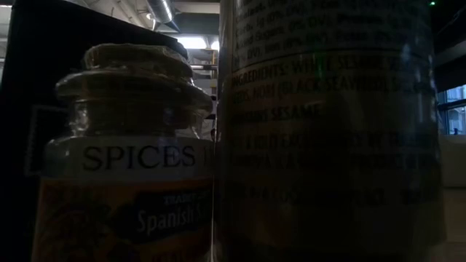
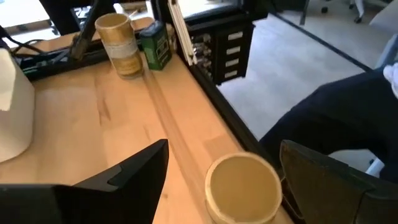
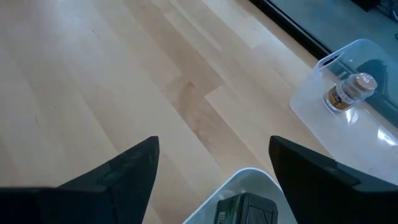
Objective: Sort spices by type
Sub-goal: Put the middle cream brown seasoning bottle into the left transparent bin
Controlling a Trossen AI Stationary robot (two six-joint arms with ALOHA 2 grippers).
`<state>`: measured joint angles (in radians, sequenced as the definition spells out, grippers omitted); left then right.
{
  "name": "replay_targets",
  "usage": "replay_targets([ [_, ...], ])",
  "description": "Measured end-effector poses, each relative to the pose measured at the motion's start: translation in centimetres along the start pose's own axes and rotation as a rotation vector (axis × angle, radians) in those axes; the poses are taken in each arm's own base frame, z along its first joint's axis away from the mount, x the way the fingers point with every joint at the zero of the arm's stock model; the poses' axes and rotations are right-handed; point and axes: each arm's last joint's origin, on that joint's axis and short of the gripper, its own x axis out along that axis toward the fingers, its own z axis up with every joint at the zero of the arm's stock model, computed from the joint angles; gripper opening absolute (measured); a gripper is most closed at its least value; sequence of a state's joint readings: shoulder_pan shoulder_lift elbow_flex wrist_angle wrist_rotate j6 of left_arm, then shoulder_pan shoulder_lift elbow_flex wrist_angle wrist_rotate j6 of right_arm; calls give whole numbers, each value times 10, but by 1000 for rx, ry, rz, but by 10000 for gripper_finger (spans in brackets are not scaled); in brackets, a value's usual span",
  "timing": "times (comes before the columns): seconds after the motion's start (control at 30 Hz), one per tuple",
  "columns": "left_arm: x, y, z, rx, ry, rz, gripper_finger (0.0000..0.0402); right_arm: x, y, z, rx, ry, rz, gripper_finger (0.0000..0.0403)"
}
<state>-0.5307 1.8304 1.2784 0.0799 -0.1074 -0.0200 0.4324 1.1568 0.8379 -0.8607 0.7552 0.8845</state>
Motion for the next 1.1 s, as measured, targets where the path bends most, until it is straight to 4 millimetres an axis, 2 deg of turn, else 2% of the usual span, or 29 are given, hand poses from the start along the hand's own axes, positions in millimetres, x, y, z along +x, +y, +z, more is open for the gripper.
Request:
replay_targets([
  [0.57, 35, -9, -34, -62, 74, -23, 294, 0, 0, 0, 0, 6, 5, 303],
  [0.9, 34, -8, -33, -89, 78, -40, 294, 0, 0, 0, -1, 6, 4, 303],
  [1.1, 29, -8, -19, -76, -32, -48, 294, 0, 0, 0, -1, 6, 4, 303],
])
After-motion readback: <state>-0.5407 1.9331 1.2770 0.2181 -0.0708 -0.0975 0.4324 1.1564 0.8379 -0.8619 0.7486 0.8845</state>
